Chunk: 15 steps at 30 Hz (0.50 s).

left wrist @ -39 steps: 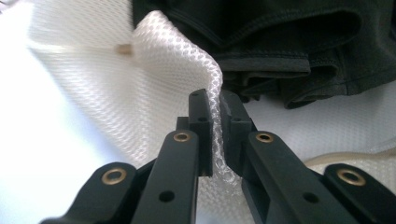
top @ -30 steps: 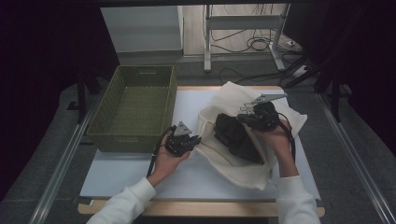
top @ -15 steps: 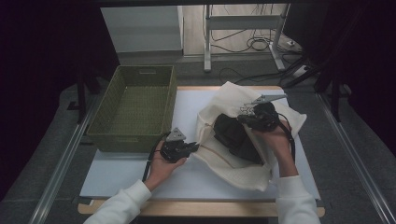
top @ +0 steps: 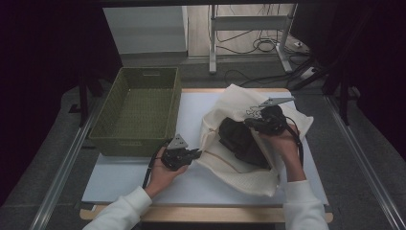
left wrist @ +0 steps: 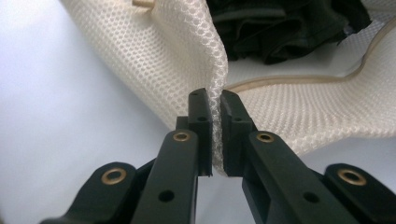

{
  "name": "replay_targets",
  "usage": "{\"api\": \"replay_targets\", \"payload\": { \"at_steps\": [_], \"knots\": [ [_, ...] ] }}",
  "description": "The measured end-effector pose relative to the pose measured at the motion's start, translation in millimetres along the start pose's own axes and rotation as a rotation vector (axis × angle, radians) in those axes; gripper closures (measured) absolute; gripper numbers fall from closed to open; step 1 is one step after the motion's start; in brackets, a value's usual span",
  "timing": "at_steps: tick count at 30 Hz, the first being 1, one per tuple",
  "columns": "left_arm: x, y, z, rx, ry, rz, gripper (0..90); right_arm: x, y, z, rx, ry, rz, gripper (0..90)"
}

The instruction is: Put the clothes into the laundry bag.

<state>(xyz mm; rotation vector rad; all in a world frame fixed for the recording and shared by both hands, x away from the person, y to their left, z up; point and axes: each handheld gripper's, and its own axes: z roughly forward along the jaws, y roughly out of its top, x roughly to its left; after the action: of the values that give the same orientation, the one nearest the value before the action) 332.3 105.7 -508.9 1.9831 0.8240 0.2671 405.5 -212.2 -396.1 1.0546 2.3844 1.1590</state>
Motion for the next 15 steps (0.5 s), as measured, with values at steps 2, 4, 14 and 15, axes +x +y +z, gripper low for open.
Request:
{"api": "replay_targets", "payload": {
  "at_steps": [2, 4, 14, 15],
  "knots": [
    [1.6, -4.6, -0.8, 0.005, 0.003, -0.012, 85.7, -0.6, -0.6, 0.8, 0.004, 0.0, 0.002, 87.6],
    [3.5, -8.9, -1.0, 0.016, 0.001, -0.025, 85.7, -0.9, -1.3, 2.3, 0.01, 0.002, 0.002, 87.6],
    [2.3, -21.4, -1.8, 0.037, 0.01, -0.034, 85.6, 0.3, -2.1, 3.8, 0.02, 0.005, -0.002, 87.5],
    [2.3, -23.2, -1.1, 0.041, 0.01, -0.038, 85.5, 0.5, -1.8, 3.1, 0.017, 0.005, -0.003, 87.5]
  ]
}}
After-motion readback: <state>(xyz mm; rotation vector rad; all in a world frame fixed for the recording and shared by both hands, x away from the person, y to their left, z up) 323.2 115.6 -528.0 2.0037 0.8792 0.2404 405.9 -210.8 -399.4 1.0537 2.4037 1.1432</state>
